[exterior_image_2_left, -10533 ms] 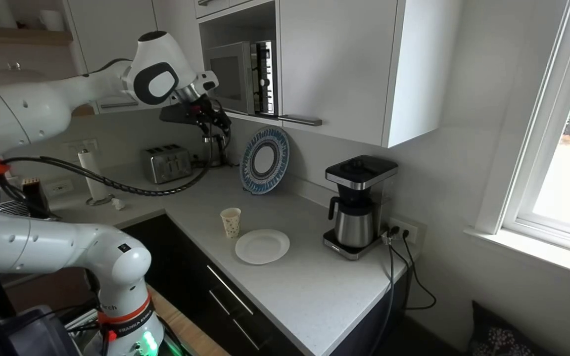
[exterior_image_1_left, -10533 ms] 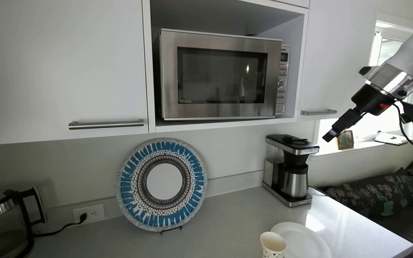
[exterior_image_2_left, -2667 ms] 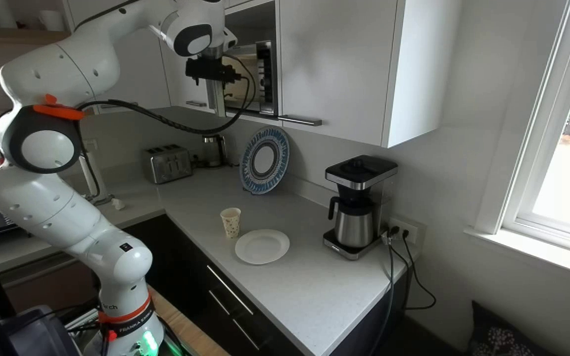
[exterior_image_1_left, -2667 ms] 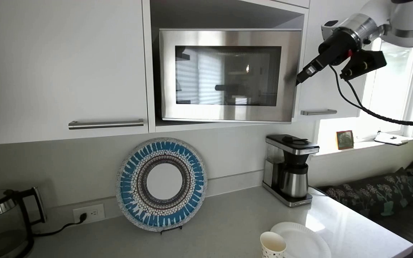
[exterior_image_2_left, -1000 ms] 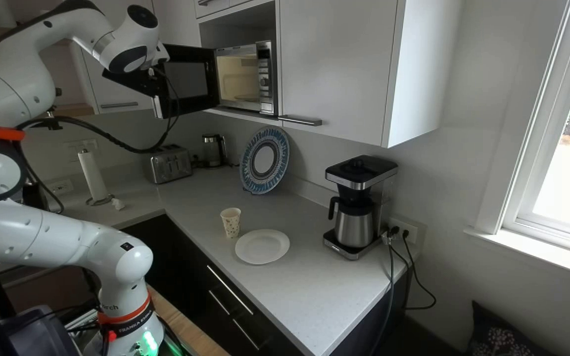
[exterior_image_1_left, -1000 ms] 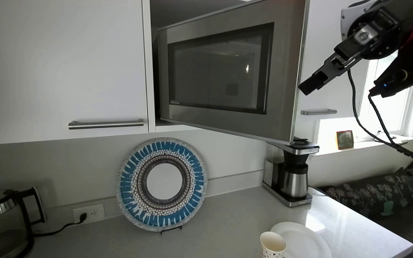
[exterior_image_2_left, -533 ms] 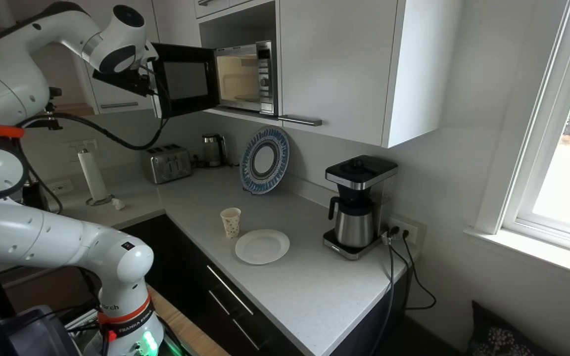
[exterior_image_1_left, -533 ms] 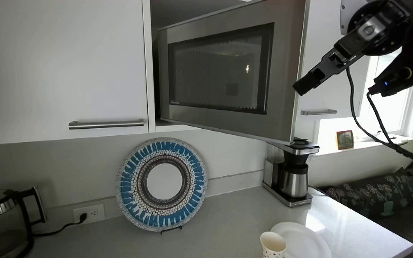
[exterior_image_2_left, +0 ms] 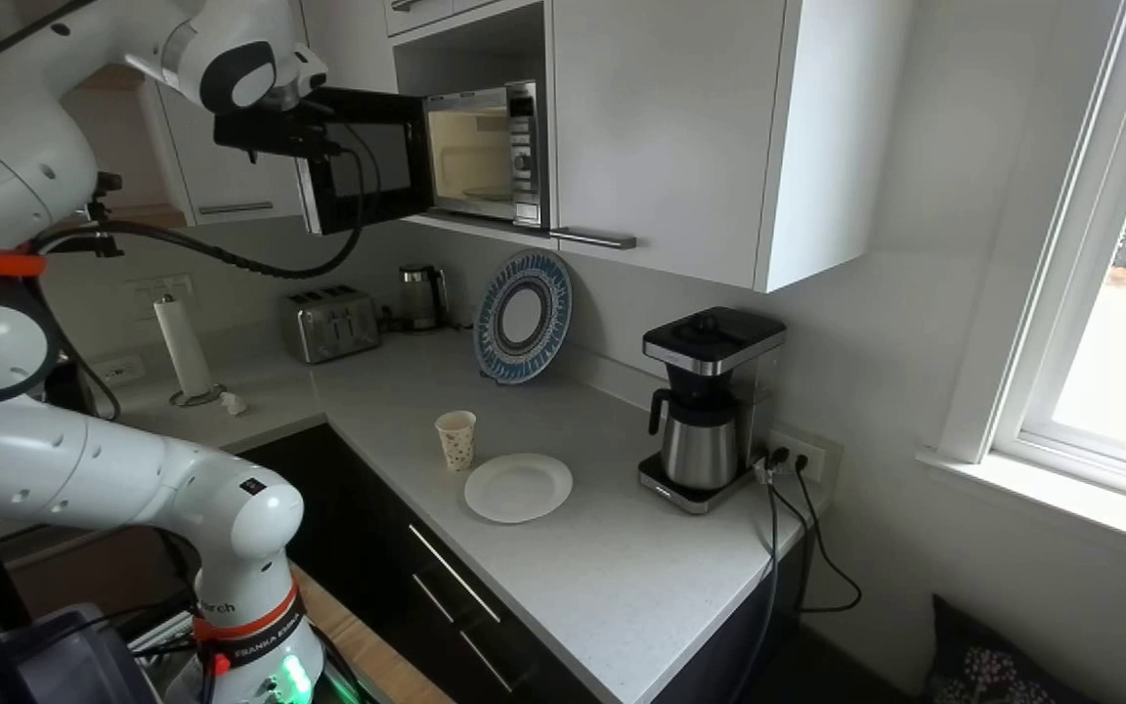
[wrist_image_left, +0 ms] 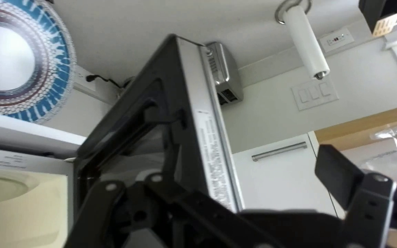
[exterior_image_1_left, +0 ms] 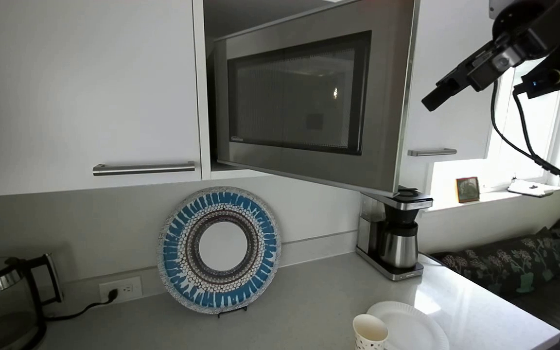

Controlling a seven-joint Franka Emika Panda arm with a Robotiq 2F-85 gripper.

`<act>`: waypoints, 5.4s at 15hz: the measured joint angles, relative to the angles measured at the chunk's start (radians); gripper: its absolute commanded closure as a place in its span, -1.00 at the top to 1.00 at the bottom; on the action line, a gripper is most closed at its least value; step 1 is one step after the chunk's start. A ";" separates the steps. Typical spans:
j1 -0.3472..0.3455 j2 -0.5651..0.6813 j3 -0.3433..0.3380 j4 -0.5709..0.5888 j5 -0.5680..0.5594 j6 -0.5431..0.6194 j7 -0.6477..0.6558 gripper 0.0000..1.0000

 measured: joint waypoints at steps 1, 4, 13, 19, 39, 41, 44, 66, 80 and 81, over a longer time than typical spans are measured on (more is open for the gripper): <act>0.000 0.007 -0.026 0.018 -0.048 -0.021 -0.026 1.00; -0.001 0.042 -0.108 0.061 -0.193 -0.060 -0.093 1.00; -0.026 0.183 -0.252 0.050 -0.375 -0.054 -0.217 1.00; -0.049 0.198 -0.251 -0.073 -0.390 -0.011 -0.237 1.00; -0.177 0.102 -0.199 -0.593 -0.447 0.170 0.201 1.00; -0.163 0.106 -0.191 -0.650 -0.408 0.252 0.204 1.00; -0.124 0.126 -0.175 -0.715 -0.359 0.390 0.204 1.00; -0.002 0.412 -0.149 -0.766 -0.360 0.793 0.173 1.00; 0.010 0.588 -0.148 -0.708 -0.360 0.918 0.083 0.35; 0.010 0.598 -0.148 -0.704 -0.356 0.919 0.081 0.15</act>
